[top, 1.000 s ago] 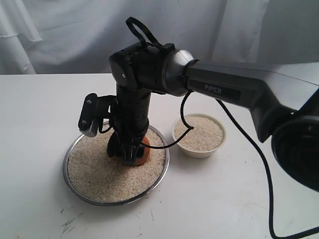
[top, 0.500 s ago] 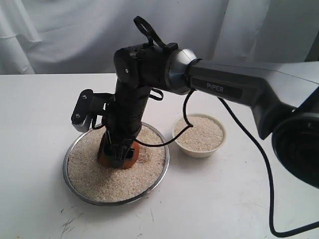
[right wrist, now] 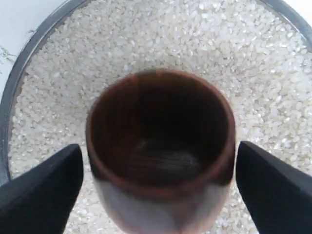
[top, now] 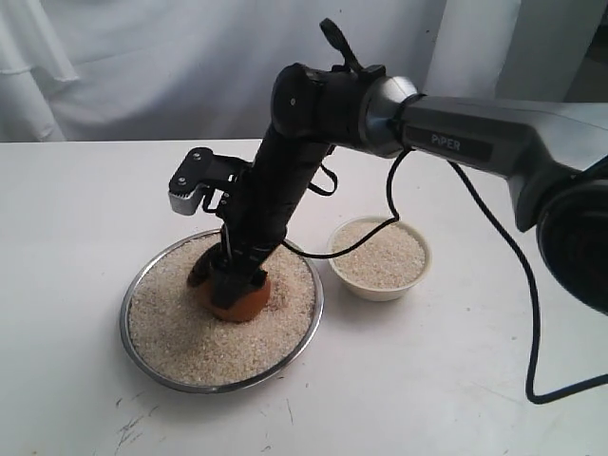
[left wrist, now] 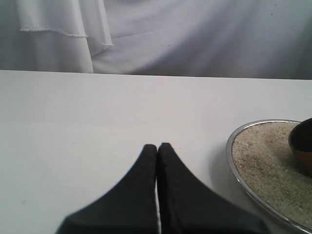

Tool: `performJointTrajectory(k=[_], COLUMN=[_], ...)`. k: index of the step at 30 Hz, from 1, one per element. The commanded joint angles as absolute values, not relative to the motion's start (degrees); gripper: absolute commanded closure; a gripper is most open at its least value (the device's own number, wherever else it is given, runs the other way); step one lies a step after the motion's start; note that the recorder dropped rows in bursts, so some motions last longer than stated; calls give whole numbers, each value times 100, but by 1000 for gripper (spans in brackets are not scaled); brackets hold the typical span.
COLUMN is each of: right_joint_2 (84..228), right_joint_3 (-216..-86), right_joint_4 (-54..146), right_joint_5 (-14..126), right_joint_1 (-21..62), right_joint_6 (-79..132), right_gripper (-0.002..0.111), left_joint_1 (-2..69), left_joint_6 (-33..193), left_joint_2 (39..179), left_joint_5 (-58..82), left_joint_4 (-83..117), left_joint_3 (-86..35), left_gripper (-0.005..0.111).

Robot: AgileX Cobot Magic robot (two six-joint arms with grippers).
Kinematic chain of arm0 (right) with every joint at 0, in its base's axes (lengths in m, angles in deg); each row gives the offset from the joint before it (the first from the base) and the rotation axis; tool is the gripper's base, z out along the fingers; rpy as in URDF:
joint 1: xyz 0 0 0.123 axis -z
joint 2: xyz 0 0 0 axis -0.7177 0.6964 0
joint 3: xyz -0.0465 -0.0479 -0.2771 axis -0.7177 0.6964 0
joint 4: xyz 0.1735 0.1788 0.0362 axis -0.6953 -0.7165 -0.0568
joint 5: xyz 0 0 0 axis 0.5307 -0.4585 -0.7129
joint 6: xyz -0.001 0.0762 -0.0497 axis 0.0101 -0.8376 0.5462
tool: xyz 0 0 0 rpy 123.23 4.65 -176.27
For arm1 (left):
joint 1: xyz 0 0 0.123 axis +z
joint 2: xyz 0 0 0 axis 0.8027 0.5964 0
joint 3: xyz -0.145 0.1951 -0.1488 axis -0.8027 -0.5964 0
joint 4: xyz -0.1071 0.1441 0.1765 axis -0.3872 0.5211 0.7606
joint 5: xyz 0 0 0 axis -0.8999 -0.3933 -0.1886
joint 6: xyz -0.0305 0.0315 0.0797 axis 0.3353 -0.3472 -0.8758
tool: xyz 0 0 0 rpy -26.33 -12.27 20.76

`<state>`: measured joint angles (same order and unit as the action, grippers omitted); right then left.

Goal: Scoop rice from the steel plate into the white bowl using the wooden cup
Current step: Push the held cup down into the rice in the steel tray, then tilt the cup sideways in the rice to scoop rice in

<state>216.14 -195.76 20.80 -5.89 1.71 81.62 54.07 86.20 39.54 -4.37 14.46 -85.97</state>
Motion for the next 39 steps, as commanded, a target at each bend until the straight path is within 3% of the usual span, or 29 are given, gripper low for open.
performJointTrajectory(k=[1, 33, 36, 39], right_joint_2=[21586, 21263, 21037, 20530], right_joint_3=[-19480, -19330, -19214, -18227], right_joint_4=[1920, 1424, 1389, 506], right_joint_5=[-573, -387, -387, -44], right_joint_1=[251, 481, 486, 741], right_joint_6=[8538, 8511, 8537, 9055], right_gripper=[26, 26, 29, 37], left_joint_1=[5398, 5398, 5398, 5398], left_joint_6=[8639, 8639, 8639, 8639], left_joint_2=[3925, 3925, 3925, 3925], left_joint_5=[-401, -401, -401, -401], left_joint_4=[1441, 1441, 1441, 1441], left_joint_3=[-8623, -8623, -8623, -8623], left_gripper=[107, 107, 107, 107])
